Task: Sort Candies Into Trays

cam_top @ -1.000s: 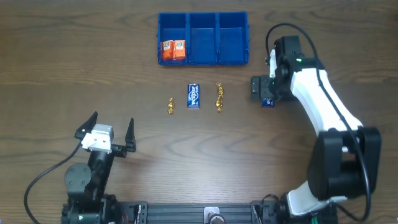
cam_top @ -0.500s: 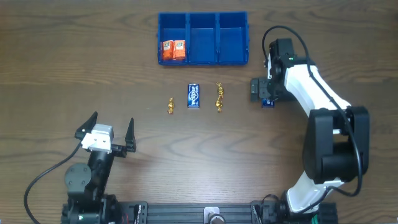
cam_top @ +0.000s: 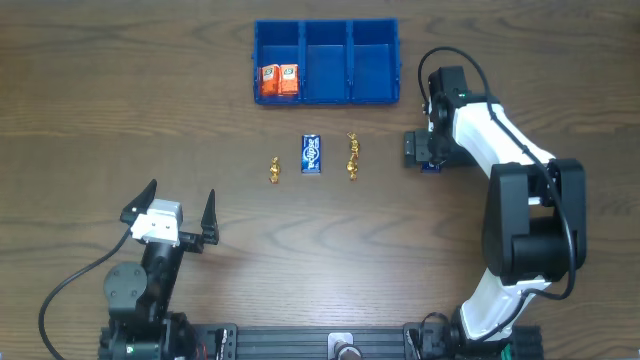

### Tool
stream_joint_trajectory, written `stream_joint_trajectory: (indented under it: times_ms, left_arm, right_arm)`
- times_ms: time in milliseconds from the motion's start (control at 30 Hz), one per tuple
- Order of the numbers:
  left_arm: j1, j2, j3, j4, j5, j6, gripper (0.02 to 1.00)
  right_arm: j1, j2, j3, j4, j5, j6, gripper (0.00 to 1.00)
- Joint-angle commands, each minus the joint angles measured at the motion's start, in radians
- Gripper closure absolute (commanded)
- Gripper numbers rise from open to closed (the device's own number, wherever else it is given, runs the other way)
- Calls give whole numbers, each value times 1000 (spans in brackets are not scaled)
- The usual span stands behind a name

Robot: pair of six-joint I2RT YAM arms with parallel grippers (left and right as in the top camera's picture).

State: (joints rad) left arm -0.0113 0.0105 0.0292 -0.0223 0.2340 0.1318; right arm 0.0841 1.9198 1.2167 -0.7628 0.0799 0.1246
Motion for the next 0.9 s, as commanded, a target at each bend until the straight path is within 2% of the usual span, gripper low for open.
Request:
stream_joint_trajectory:
  times_ms: [33,367,500,900]
  left_arm:
    - [-2,-6,-24,-32,18,11,23]
    - [-2,-6,-24,-32,18,11,23]
    - [-2,-6,-24,-32,18,11,23]
    - [-2,-6,-24,-32,18,11,23]
  right_arm:
    - [16,5,15,7,24,6,194]
    - [16,22,14,12,24,5,318]
    - [16,22,14,14,24,6,417]
    - [16,22,14,19,12,6,614]
